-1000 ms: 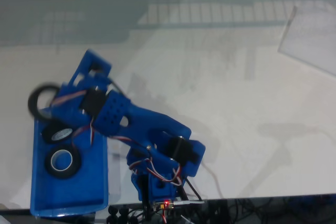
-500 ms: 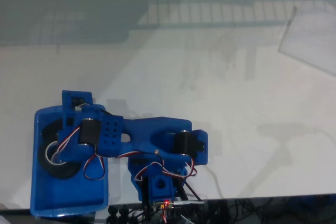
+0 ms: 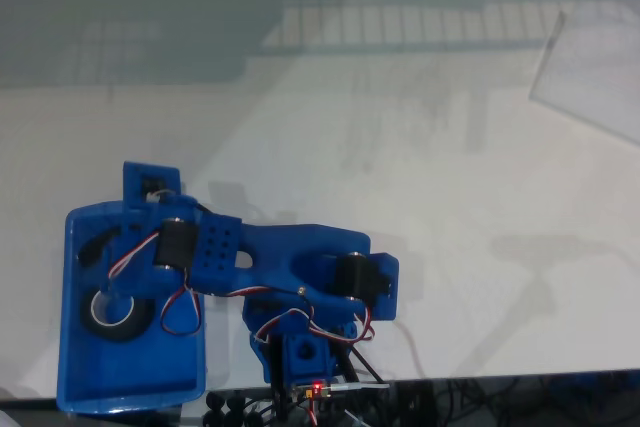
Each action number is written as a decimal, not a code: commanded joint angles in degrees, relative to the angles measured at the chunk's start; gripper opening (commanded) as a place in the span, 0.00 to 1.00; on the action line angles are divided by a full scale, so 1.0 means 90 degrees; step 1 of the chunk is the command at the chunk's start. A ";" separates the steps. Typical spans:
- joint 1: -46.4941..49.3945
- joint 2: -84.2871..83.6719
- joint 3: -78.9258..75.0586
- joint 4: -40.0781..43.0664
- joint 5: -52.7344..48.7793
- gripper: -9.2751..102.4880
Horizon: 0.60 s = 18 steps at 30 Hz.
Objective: Grasp all tape and put them in the bin.
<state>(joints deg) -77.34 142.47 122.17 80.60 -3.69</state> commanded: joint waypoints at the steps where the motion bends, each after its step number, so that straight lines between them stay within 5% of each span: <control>1: 0.0654 0.0254 -0.0029 -0.0430 0.0010 0.31; 18: 0.7168 0.1836 0.0986 -0.3662 0.1143 0.29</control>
<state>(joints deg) -19.78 158.03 130.08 51.42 4.83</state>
